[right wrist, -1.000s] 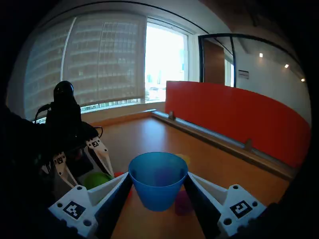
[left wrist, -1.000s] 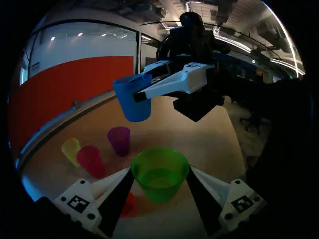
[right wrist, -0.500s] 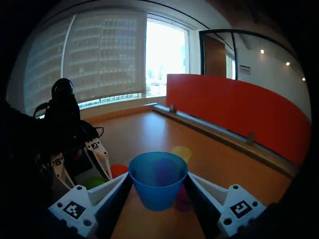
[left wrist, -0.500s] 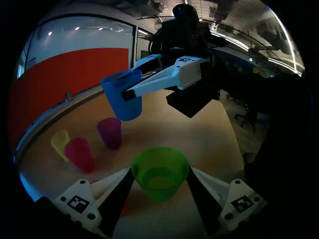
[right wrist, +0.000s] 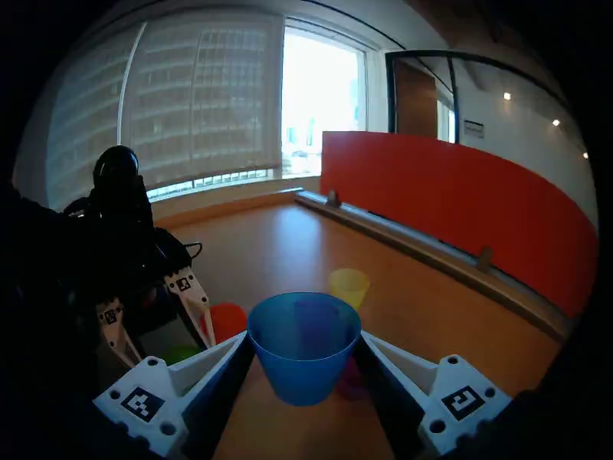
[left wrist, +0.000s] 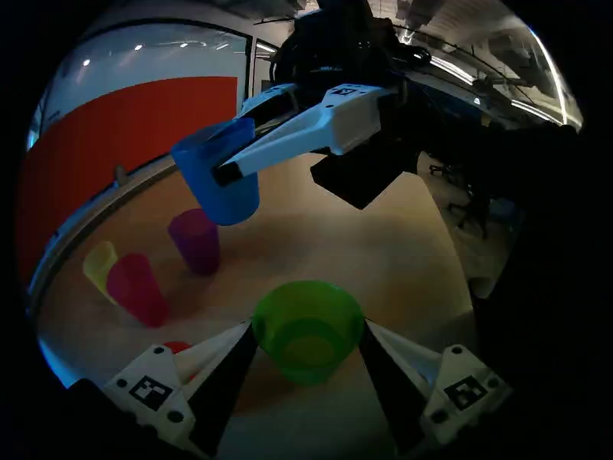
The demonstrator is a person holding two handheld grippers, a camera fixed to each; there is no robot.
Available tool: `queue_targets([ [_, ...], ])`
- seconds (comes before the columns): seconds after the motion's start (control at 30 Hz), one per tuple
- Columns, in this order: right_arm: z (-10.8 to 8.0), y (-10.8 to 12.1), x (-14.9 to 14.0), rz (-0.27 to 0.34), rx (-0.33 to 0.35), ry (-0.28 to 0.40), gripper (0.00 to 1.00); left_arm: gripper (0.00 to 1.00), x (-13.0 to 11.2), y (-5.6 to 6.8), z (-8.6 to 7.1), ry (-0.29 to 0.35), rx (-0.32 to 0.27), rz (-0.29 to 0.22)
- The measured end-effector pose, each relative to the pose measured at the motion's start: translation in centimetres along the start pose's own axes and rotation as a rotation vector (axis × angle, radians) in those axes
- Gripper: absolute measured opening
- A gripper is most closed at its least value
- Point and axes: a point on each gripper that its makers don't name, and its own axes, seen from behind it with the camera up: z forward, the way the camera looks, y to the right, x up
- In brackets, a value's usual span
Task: Pour water
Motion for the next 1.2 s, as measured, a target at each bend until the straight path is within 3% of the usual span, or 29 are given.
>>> queue_targets([
  [0.63, 0.8, -0.1, -2.2, -0.005, 0.011, -0.050, 0.89, 0.87, -2.4, 0.2, 0.9, -0.057, -0.013, 0.016],
  [1.07, 1.3, 0.0, -3.0, -0.013, 0.006, -0.071, 0.89, 0.89, -3.1, 0.3, 0.7, -0.075, -0.005, 0.058],
  [1.2, 1.4, 0.0, -3.1, -0.011, 0.008, -0.074, 0.90, 0.93, -3.3, 0.3, 0.6, -0.081, -0.009, 0.052],
])
